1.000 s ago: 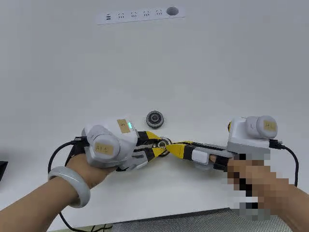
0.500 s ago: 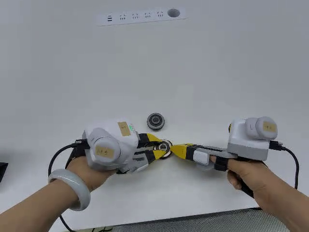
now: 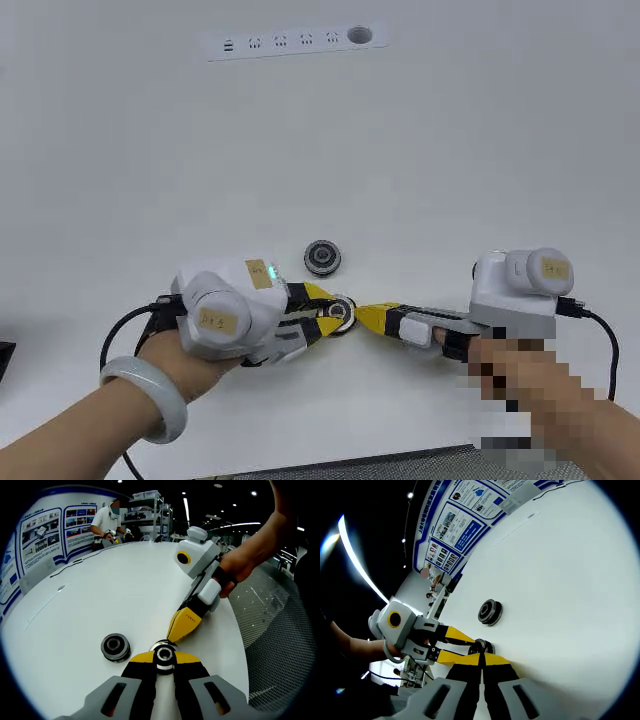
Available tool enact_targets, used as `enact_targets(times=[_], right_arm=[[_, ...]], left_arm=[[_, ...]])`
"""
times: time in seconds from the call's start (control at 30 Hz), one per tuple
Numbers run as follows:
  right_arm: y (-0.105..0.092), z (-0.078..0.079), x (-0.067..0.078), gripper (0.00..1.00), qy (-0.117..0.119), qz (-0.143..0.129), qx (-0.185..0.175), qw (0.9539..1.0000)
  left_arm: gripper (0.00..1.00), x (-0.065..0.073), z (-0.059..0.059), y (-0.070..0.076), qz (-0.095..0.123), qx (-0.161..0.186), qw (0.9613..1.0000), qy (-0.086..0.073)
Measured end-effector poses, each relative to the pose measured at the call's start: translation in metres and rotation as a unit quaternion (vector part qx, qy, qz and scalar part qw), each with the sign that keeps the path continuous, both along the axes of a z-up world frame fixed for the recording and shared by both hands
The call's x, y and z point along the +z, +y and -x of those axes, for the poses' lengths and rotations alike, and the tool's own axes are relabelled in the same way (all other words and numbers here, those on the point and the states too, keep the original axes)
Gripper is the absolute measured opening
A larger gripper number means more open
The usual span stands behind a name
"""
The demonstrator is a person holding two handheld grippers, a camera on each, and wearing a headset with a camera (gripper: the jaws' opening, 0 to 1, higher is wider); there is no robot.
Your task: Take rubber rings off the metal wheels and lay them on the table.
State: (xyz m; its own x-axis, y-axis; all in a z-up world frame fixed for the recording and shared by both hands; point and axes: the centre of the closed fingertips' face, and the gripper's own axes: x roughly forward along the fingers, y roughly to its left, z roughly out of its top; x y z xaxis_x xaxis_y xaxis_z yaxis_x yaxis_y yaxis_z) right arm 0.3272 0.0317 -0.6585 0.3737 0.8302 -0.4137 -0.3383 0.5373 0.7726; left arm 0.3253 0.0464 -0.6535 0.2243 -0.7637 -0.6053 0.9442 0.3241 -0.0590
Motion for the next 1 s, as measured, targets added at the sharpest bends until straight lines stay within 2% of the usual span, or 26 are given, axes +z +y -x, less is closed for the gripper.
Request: enact_targets(times=[0.87, 1.0], right_arm=[[0.008, 0.000, 0.008, 0.02, 0.010, -0.015, 0.002, 0.9998], [0.012, 0.001, 0.011, 0.02, 0.010, -0.024, 0.004, 0.9997]], left_arm=[[0.11, 0.000, 0.000, 0.000, 0.000, 0.000, 1.0000, 0.000], [0.11, 0.000, 0.000, 0.000, 0.000, 0.000, 1.0000, 0.001]])
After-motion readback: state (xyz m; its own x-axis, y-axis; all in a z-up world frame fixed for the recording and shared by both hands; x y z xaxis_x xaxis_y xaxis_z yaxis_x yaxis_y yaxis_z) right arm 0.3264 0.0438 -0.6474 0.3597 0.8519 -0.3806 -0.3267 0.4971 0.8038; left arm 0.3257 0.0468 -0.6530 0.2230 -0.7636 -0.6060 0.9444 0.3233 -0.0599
